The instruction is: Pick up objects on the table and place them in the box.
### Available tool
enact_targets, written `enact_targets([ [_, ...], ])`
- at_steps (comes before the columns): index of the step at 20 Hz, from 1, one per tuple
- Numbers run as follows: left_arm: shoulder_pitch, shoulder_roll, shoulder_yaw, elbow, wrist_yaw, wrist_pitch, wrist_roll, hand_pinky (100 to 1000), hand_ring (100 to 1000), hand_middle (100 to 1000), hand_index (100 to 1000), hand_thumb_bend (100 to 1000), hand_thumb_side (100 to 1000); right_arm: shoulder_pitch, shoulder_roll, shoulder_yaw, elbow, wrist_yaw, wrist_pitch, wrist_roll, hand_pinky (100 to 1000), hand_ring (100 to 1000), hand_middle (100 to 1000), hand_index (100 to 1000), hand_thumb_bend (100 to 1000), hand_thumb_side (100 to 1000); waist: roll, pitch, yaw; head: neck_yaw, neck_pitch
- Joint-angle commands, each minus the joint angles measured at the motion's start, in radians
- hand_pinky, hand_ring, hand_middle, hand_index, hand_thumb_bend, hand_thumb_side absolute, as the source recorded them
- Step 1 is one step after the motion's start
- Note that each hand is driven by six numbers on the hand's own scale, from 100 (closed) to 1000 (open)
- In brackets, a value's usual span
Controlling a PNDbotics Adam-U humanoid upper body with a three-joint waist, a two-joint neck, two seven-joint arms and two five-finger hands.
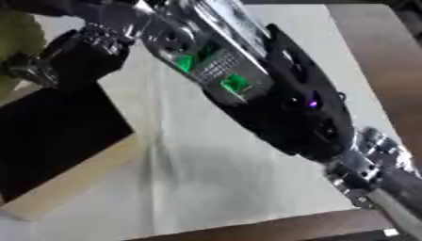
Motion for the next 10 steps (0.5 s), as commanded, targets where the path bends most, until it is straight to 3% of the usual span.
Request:
enact_targets([
  [1, 0.000, 0.031, 0.014, -0.015, -0.005, 0.001, 0.005, 593, 692, 710, 766, 990, 843, -0.001, 0.009, 0.011, -0.019, 0.022, 0.008, 0.028, 806, 589, 444, 495, 100, 100, -0.008, -0.023, 0.004, 0.001, 0.004],
  [10, 0.002, 0.027, 0.014, -0.015, -0.009, -0.002, 0.004, 592, 690, 709, 765, 993, 844, 0.021, 0.063, 0.078, 0.075, 0.101, -0.025, 0.067, 807, 593, 452, 503, 100, 100, -0.008, -0.014, 0.012, -0.018, 0.012],
])
